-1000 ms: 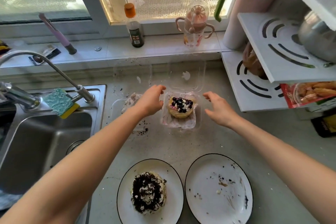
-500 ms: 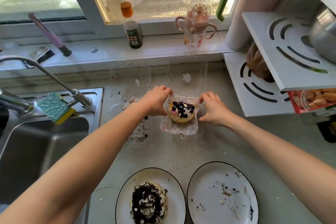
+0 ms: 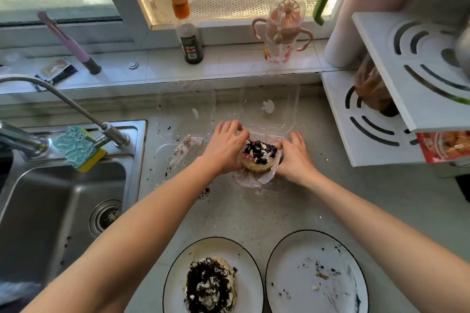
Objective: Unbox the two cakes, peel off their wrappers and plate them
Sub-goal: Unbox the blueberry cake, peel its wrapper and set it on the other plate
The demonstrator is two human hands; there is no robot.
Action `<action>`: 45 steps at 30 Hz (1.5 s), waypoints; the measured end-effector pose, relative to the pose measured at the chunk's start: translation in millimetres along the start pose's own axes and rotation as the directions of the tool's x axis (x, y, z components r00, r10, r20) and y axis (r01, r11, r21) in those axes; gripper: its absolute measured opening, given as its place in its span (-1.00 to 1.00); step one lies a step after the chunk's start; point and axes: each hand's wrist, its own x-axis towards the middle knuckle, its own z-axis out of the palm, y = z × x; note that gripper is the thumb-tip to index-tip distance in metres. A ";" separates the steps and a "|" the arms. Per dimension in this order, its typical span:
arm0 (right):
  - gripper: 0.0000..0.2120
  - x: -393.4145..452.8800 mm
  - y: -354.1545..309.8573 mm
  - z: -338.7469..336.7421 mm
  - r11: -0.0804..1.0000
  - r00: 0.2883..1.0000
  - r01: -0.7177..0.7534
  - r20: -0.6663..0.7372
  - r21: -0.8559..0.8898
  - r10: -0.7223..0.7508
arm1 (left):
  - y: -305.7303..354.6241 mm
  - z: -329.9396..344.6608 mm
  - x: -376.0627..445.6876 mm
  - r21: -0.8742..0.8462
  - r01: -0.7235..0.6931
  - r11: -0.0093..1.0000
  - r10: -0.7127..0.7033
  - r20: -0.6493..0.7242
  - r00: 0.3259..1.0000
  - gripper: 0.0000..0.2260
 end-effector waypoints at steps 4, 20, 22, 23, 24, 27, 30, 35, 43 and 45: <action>-0.28 -0.1 0.6 2.1 0.998 1.000 0.010 -0.029 0.060 -0.008 | -2.4 5.4 -2.2 -0.086 0.011 0.996 -0.017 -0.067 0.998 -0.38; -0.48 -22.2 -6.0 -19.7 0.935 0.999 -0.014 -0.038 0.354 0.030 | -10.0 -21.6 -18.4 -0.169 -0.084 0.982 0.055 -0.170 0.984 -0.39; -0.48 -29.6 -9.1 -24.0 0.913 0.999 -0.004 -0.043 0.407 0.024 | -6.5 -31.7 -21.9 -0.198 -0.102 0.975 0.070 -0.161 0.985 -0.38; -0.49 -32.9 -10.4 -26.2 0.903 0.999 0.008 -0.048 0.429 0.014 | -4.3 -36.7 -23.6 -0.252 -0.101 0.962 0.066 -0.144 0.987 -0.38; -0.48 -35.9 -11.8 -29.2 0.890 0.999 0.013 -0.051 0.456 0.011 | -2.1 -42.0 -25.7 -0.343 -0.090 0.935 0.053 -0.114 0.992 -0.39; -0.42 -46.7 -15.4 -39.1 0.812 1.000 0.009 -0.023 0.584 0.006 | 5.0 -55.0 -38.2 -0.640 -0.028 0.768 -0.002 -0.047 0.999 -0.42; -0.41 -60.2 -21.8 -53.3 0.753 1.000 0.012 0.003 0.658 -0.019 | 11.6 -66.5 -54.8 -0.865 0.041 0.500 -0.076 0.003 0.997 -0.23; -0.27 -83.2 -35.5 -62.3 0.630 0.999 0.016 0.009 0.776 -0.037 | 19.1 -73.0 -87.3 -0.922 0.091 -0.377 -0.098 0.137 0.986 -0.21; -0.37 -111.1 -57.4 -58.9 0.603 0.996 0.085 -0.045 0.793 -0.081 | 57.4 -76.2 -102.1 -0.688 0.059 -0.723 -0.304 0.395 0.867 -0.58; -0.40 -114.9 -59.5 -55.2 0.628 0.994 0.110 -0.073 0.771 -0.084 | 64.1 -76.7 -104.1 -0.656 0.068 -0.752 -0.266 0.397 0.878 -0.55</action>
